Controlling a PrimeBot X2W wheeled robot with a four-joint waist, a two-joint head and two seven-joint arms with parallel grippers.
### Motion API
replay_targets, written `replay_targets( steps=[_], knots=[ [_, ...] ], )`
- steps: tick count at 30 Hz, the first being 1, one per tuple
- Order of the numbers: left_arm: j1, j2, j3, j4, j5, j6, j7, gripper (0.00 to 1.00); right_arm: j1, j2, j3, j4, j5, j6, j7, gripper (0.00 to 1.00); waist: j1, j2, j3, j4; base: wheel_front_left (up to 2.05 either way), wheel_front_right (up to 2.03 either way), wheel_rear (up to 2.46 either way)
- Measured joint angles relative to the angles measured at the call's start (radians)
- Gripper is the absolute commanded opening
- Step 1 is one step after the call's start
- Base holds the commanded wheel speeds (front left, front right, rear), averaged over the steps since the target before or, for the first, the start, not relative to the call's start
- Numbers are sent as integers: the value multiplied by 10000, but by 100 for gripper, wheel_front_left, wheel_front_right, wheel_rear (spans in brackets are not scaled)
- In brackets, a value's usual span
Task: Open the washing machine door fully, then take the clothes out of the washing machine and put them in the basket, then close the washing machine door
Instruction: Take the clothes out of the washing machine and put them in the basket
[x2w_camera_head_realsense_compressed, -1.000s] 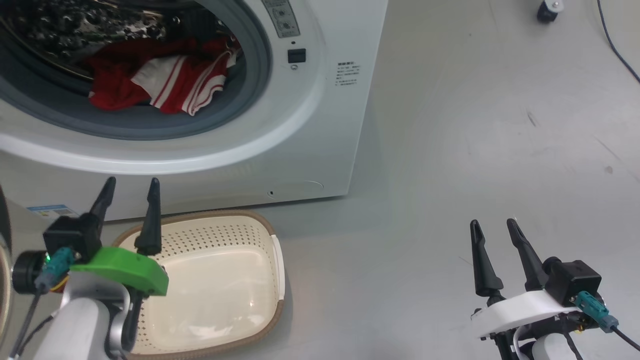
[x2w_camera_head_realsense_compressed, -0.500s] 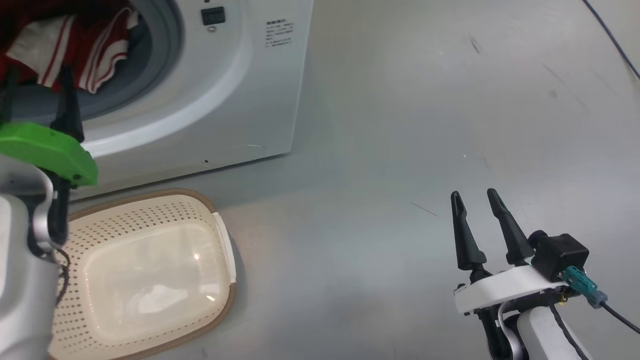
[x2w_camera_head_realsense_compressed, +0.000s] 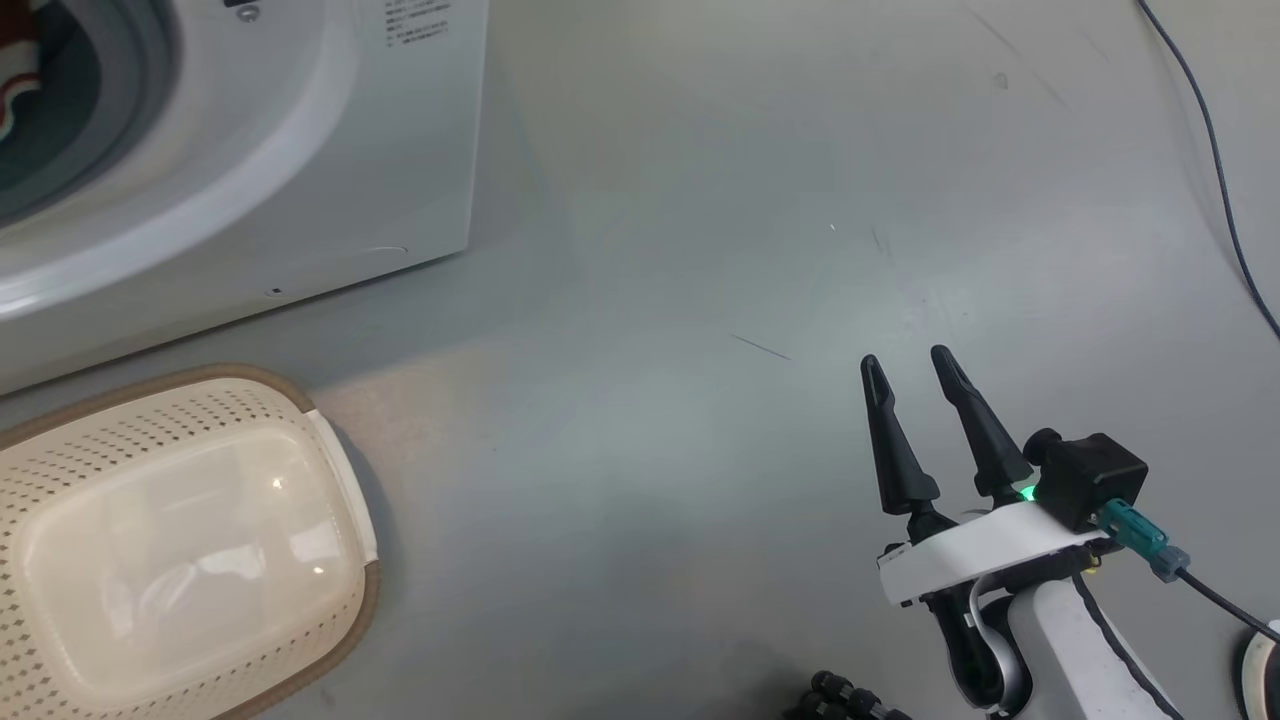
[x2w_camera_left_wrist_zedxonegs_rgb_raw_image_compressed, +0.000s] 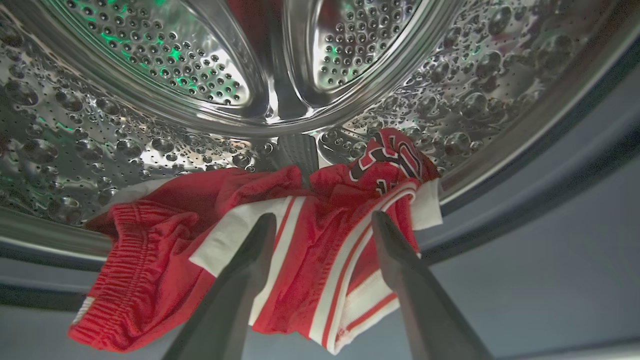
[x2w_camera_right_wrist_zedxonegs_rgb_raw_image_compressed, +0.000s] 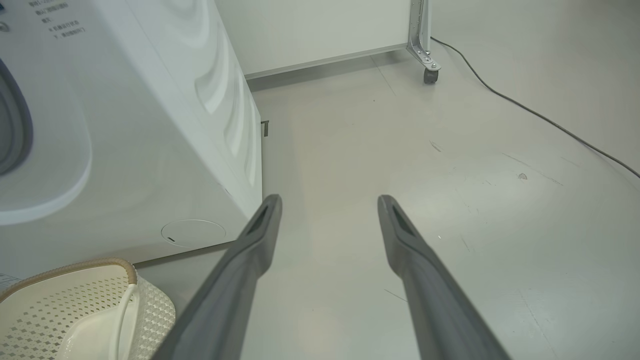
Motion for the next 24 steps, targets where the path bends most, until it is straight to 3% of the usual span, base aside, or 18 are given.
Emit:
replay_targets(
  steps=[5,18,24],
  knots=[
    [-663,190,533,453,-4,109,104,100,-192,59,23,75,38,82,-2,100,0,0,354,-335,0,0,0],
    [-1584,805,393,1685,525,192,788,100,-568,151,-25,94,104,173,-4,100,0,0,1110,-775,0,0,0],
    [-1857,800,309,2153,568,194,882,100,-620,171,-38,88,94,192,-19,100,0,0,1205,-861,0,0,0]
  ],
)
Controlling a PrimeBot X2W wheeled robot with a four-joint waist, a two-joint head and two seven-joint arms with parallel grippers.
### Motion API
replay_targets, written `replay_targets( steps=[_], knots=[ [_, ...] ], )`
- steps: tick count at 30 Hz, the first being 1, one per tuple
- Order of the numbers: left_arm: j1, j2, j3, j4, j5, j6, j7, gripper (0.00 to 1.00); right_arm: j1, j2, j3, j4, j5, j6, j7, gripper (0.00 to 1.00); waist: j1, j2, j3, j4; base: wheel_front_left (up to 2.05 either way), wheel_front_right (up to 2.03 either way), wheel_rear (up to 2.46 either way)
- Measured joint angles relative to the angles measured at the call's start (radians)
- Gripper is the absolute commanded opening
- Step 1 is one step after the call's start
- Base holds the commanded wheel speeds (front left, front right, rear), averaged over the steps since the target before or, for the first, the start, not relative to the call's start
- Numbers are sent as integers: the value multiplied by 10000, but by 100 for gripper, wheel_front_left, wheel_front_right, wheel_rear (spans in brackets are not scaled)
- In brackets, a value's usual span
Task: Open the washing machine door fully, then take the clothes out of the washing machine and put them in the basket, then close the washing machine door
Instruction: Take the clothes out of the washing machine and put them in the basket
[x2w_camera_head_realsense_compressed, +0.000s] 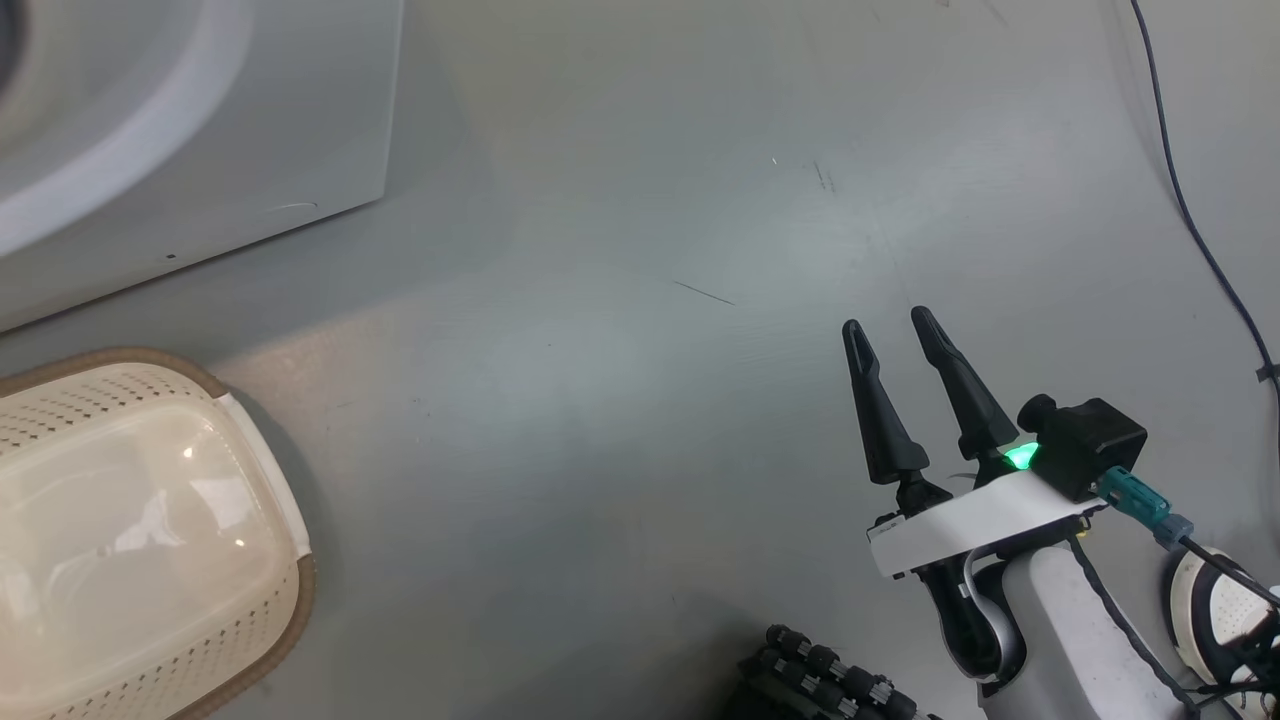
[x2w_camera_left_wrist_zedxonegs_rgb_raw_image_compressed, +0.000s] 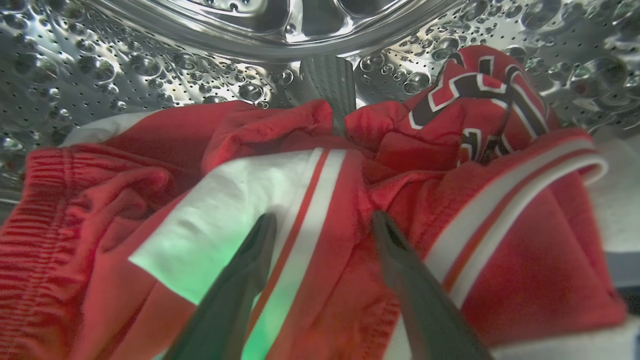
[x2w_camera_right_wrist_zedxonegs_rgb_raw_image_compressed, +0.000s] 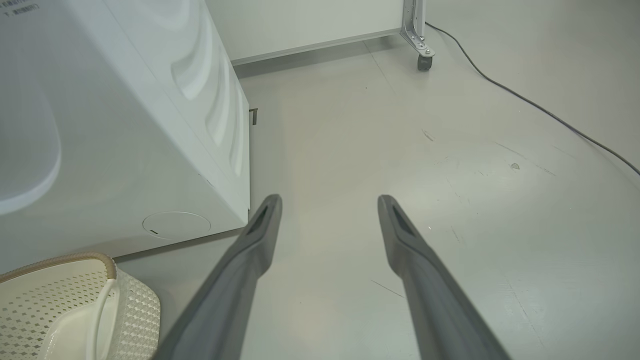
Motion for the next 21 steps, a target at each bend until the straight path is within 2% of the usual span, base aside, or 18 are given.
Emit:
replay_targets(
  steps=[11,12,13,14,21],
  knots=[
    [-655,-13,-54,675,52,2,192,100,-115,29,-25,-35,-59,19,-12,100,0,0,128,-85,0,0,0],
    [-686,-17,-56,711,52,2,192,97,-135,29,-40,-35,-63,61,-12,100,0,0,136,-93,0,0,0],
    [-701,-29,-79,738,52,2,192,15,-156,31,-56,-36,-86,67,-12,100,0,0,143,-99,0,0,0],
    [-712,-50,-102,754,52,2,190,0,-174,33,-75,-36,-111,67,-12,100,0,0,147,-103,0,0,0],
    [-787,-180,-211,1043,52,-10,-35,0,-195,40,-199,-29,-132,67,-12,100,0,0,103,-79,0,0,0]
  ],
)
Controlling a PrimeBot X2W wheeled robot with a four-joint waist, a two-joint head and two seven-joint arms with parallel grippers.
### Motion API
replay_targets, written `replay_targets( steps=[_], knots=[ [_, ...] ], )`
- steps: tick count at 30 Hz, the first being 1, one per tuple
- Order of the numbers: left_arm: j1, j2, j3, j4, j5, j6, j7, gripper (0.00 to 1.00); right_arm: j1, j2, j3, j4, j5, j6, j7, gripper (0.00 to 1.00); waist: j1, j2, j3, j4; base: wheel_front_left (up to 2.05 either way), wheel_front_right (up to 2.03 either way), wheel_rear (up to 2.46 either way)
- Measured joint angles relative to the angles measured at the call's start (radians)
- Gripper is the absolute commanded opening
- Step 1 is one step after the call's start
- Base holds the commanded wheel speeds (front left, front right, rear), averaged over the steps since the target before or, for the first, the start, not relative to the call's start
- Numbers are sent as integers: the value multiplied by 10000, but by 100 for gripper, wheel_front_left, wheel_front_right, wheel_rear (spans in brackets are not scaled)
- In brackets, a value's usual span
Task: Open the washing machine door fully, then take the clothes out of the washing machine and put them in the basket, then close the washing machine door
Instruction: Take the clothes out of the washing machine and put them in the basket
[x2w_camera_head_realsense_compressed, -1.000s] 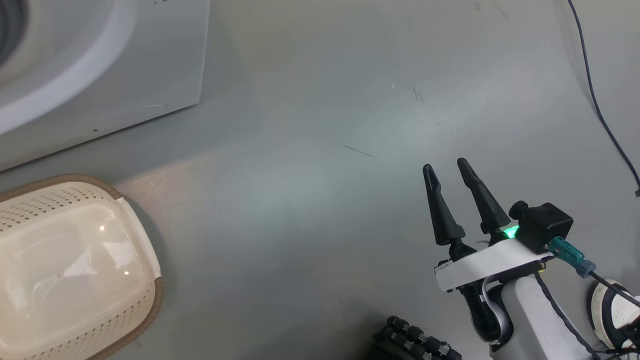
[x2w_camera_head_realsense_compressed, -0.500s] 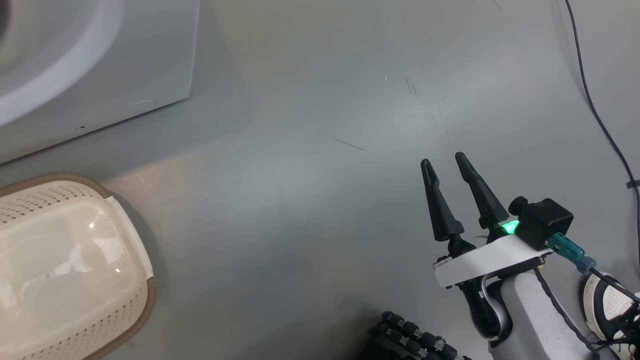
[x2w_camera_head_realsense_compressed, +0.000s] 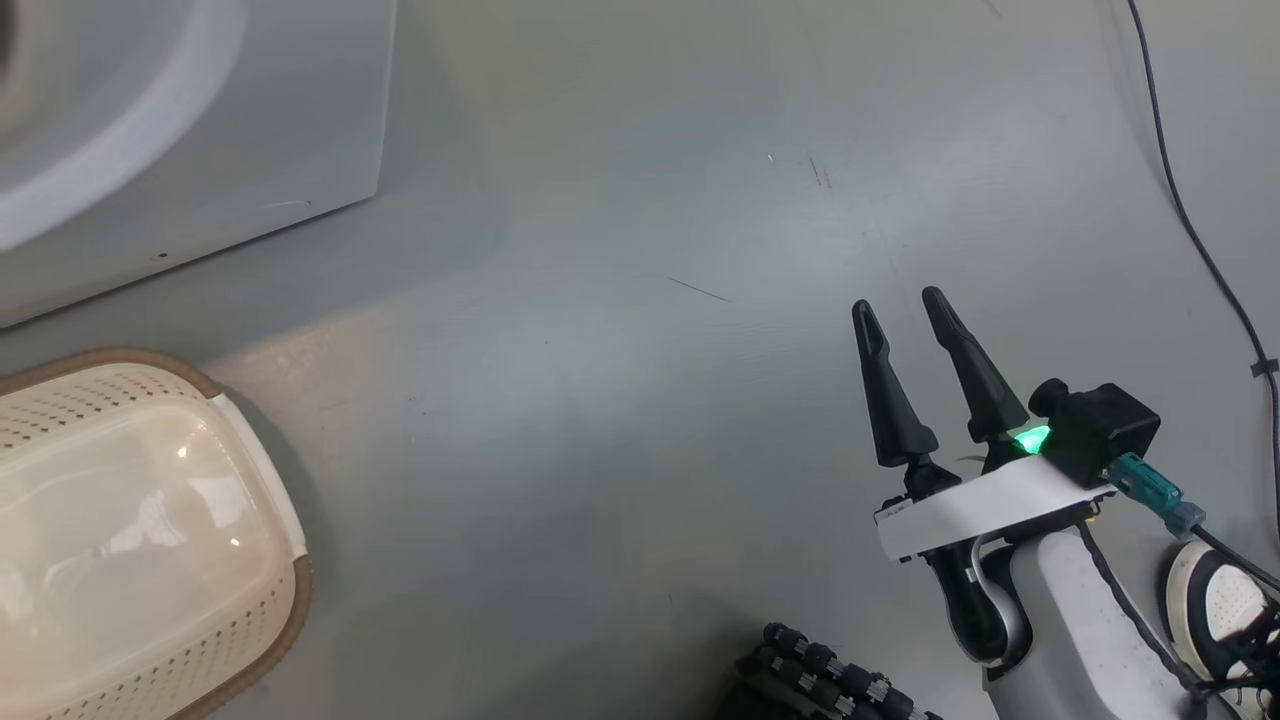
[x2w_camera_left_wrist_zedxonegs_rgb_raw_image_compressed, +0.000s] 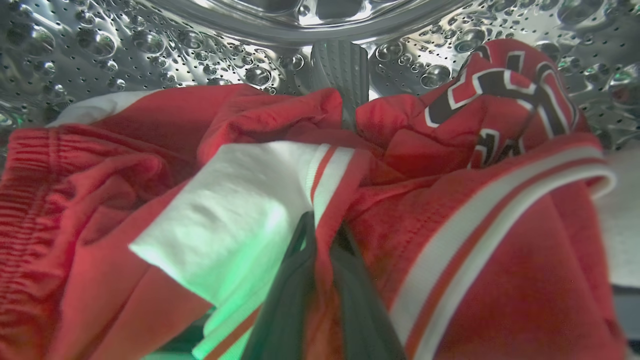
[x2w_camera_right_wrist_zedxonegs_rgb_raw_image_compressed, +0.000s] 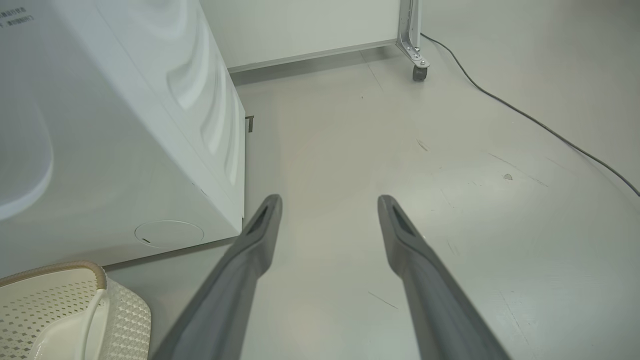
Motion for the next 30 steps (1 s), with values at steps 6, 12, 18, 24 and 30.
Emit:
replay_targets(
  steps=[6,12,18,24,30],
  knots=[
    [1,-265,-84,311,-2,-184,-445,0,0,0,-67,46,-111,2,0,100,0,0,-205,128,0,0,0],
    [2,-562,-230,487,-2,-453,-1009,0,0,0,-219,69,-267,0,0,100,-1,0,-504,319,0,0,0],
    [87,-826,-295,809,-29,-782,-1557,0,3,-2,-316,142,-414,2,0,100,-1,0,-867,576,0,0,0],
    [438,-1189,-393,1026,-125,-1110,-2171,0,13,-19,-454,190,-604,2,0,100,-1,0,-1298,885,0,0,0],
    [735,-1565,-500,1214,-232,-1453,-2696,0,66,-163,-648,211,-704,2,0,100,-1,0,-1695,1320,0,0,0]
  ],
)
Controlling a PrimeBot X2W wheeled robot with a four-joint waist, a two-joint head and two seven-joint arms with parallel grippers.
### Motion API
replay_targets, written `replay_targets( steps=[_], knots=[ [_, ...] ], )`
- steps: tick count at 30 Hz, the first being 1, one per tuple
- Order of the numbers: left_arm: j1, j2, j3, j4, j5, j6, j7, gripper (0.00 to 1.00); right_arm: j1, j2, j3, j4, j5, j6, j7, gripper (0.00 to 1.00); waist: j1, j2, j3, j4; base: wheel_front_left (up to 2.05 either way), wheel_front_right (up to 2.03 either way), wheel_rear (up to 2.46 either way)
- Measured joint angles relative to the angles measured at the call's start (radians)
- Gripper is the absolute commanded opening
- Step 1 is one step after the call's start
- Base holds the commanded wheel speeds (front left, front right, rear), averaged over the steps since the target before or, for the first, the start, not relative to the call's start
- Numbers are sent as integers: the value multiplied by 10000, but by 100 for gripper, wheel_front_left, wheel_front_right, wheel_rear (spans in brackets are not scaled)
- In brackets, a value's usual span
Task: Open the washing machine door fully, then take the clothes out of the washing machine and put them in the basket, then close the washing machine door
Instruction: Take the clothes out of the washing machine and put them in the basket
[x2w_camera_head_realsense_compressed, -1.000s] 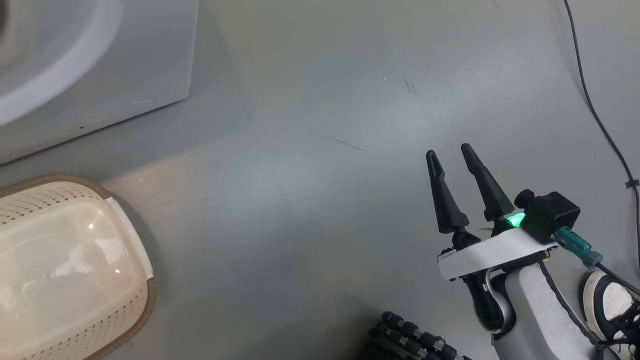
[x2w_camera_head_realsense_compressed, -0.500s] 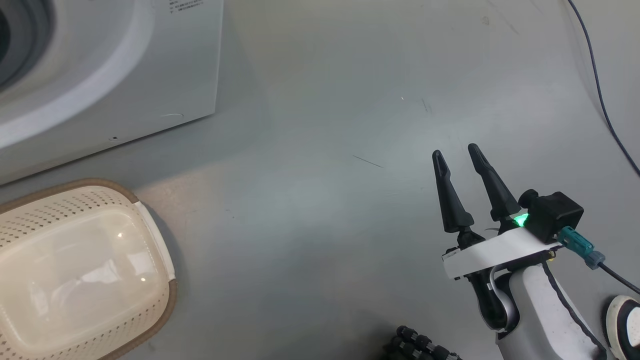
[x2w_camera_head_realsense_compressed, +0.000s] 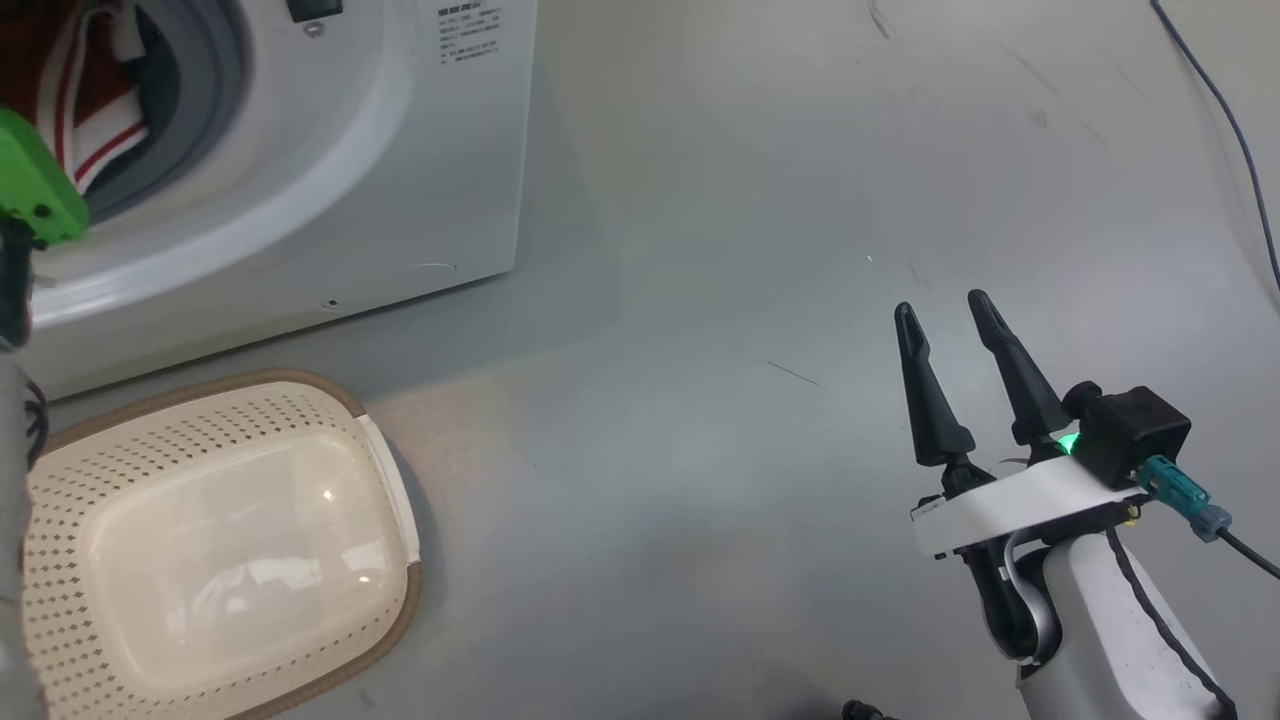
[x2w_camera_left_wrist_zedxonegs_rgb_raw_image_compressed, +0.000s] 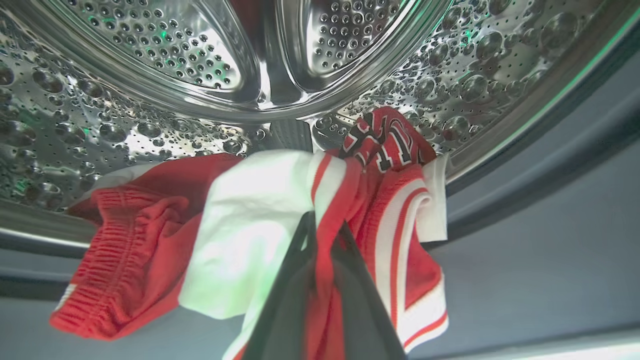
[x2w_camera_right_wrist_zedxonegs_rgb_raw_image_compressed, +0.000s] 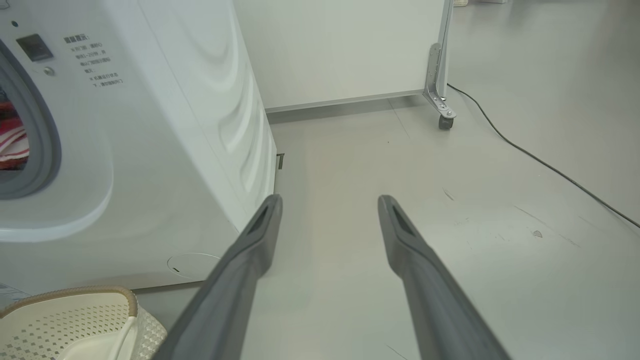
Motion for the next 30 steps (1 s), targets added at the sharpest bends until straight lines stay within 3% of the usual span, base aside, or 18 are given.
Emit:
replay_targets(
  steps=[11,30],
  knots=[
    [1056,-631,-307,247,-111,-510,-1095,0,219,-197,-194,104,-165,0,0,100,0,0,-808,860,0,0,0],
    [2953,-1358,-997,-506,-109,-828,-3392,0,1049,-360,-376,374,-194,-2,0,100,0,0,-2440,2346,0,0,0]
  ],
)
